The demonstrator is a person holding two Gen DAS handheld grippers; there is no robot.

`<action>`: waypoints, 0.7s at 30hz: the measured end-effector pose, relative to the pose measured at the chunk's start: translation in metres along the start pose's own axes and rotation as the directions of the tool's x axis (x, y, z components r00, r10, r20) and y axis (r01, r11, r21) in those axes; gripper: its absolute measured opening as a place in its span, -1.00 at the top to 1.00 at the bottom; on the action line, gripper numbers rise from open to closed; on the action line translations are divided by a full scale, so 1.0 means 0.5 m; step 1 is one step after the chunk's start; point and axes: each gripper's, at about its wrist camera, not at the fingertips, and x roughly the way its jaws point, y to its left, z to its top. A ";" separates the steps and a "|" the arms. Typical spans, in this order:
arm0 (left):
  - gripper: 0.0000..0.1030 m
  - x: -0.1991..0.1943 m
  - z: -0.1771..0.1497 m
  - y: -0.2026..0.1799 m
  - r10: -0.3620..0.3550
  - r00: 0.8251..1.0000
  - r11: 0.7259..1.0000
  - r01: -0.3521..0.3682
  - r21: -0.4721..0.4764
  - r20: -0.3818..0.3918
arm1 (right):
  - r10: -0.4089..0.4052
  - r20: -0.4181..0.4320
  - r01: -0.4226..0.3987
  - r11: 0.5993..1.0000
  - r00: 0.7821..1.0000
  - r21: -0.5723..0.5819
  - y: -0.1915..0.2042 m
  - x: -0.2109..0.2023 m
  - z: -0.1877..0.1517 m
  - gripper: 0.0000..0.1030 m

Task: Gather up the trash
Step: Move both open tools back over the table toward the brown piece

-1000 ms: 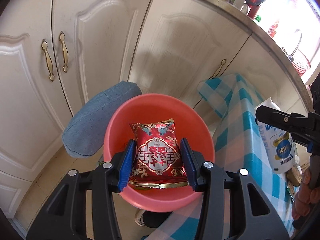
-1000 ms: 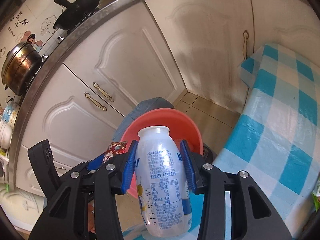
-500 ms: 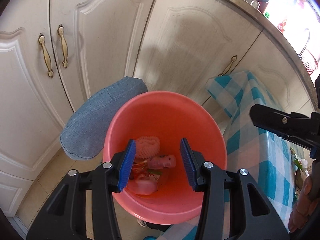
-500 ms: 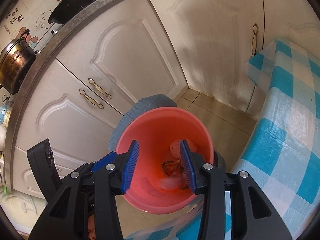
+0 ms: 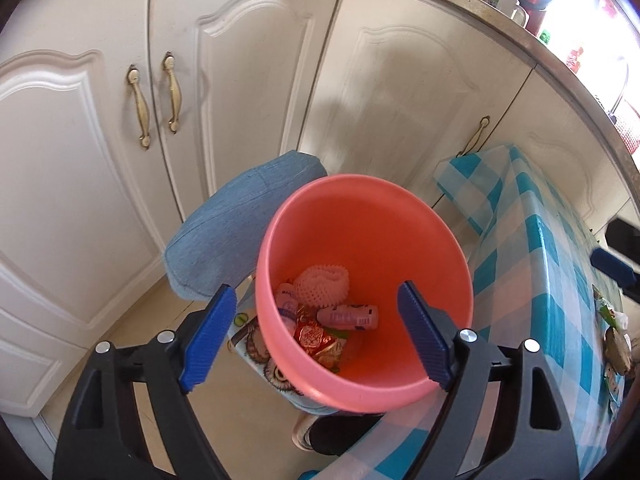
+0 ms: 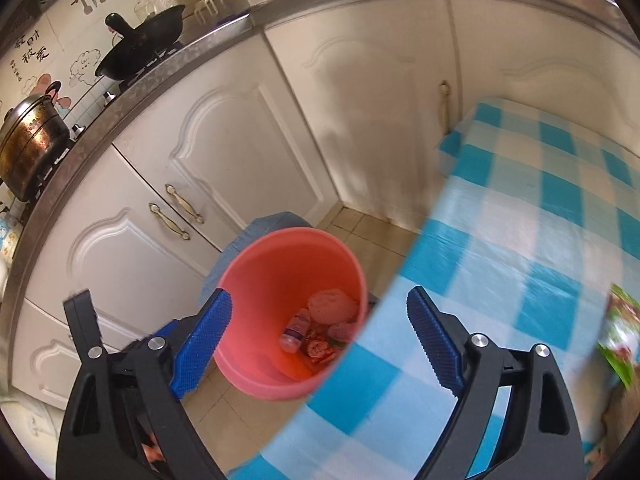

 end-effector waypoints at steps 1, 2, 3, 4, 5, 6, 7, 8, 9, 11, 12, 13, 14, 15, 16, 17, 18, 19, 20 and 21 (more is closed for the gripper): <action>-0.63 -0.006 -0.003 -0.002 0.005 1.000 1.000 -0.005 0.001 0.006 | -0.009 0.008 0.009 1.000 1.000 0.001 -0.004 -0.010 -0.010 -0.72; -0.64 -0.011 -0.005 -0.004 0.012 1.000 1.000 -0.012 0.003 0.011 | -0.014 0.018 0.013 1.000 1.000 0.004 -0.010 -0.020 -0.020 -0.72; -0.68 -0.017 -0.008 -0.007 0.018 1.000 1.000 -0.018 0.005 0.016 | -0.026 0.030 0.026 1.000 0.999 0.008 -0.015 -0.032 -0.033 -0.73; -0.69 -0.023 -0.010 -0.011 0.020 1.000 1.000 -0.020 0.009 0.017 | -0.037 0.035 0.036 0.999 0.999 0.011 -0.019 -0.039 -0.042 -0.73; -0.69 -0.028 -0.012 -0.016 0.017 1.000 1.000 -0.017 0.016 0.019 | -0.040 0.039 0.040 0.999 0.998 0.010 -0.022 -0.047 -0.052 -0.73; -0.70 -0.035 -0.015 -0.024 0.013 1.000 0.999 -0.014 0.031 0.022 | -0.048 0.048 0.048 0.999 0.998 0.008 -0.027 -0.057 -0.063 -0.73; -0.70 -0.039 -0.016 -0.030 0.013 1.000 0.999 -0.014 0.039 0.025 | -0.064 0.060 0.064 0.998 0.996 0.008 -0.031 -0.067 -0.073 -0.73; -0.70 -0.046 -0.019 -0.040 0.014 0.999 0.999 -0.016 0.051 0.031 | -0.073 0.067 0.073 0.997 0.995 0.009 -0.036 -0.075 -0.083 -0.73; -0.70 -0.051 -0.020 -0.045 0.015 0.999 0.998 -0.017 0.061 0.034 | -0.076 0.069 0.076 0.997 0.995 0.011 -0.041 -0.082 -0.090 -0.73; -0.70 -0.064 -0.026 -0.059 0.006 0.999 0.997 -0.010 0.080 0.042 | -0.088 0.076 0.087 0.996 0.993 0.018 -0.050 -0.095 -0.104 -0.73; -0.70 -0.072 -0.029 -0.067 -0.001 0.999 0.996 -0.003 0.087 0.049 | -0.094 0.084 0.093 0.995 0.992 0.022 -0.054 -0.106 -0.112 -0.73; -0.70 -0.078 -0.032 -0.073 -0.006 0.998 0.996 0.001 0.093 0.054 | -0.097 0.092 0.095 0.995 0.991 0.022 -0.057 -0.115 -0.118 -0.73; -0.71 -0.084 -0.034 -0.079 -0.012 0.998 0.995 0.006 0.099 0.059 | -0.101 0.097 0.100 0.995 0.990 0.021 -0.059 -0.120 -0.124 -0.73; -0.71 -0.092 -0.037 -0.088 -0.020 0.998 0.994 0.014 0.104 0.062 | -0.111 0.105 0.110 0.994 0.988 0.020 -0.061 -0.129 -0.131 -0.73; -0.71 -0.098 -0.040 -0.096 -0.028 0.998 0.994 0.021 0.108 0.064 | -0.118 0.109 0.116 0.993 0.987 0.023 -0.064 -0.135 -0.137 -0.74; -0.71 -0.105 -0.044 -0.104 -0.041 0.997 0.993 0.033 0.115 0.066 | -0.122 0.115 0.120 0.992 0.986 0.028 -0.067 -0.145 -0.146 -0.75; -0.71 -0.111 -0.047 -0.111 -0.046 0.997 0.992 0.038 0.121 0.067 | -0.125 0.118 0.122 0.992 0.985 0.030 -0.071 -0.150 -0.150 -0.75; -0.71 -0.117 -0.052 -0.119 -0.049 0.996 0.991 0.040 0.127 0.068 | -0.129 0.122 0.127 0.991 0.984 0.032 -0.073 -0.157 -0.155 -0.76; -0.71 -0.122 -0.055 -0.125 -0.052 0.996 0.991 0.043 0.130 0.069 | -0.134 0.128 0.131 0.991 0.983 0.032 -0.074 -0.164 -0.161 -0.76; -0.71 -0.128 -0.060 -0.132 -0.060 0.996 0.989 0.051 0.137 0.069 | -0.139 0.136 0.136 0.990 0.981 0.032 -0.075 -0.173 -0.167 -0.77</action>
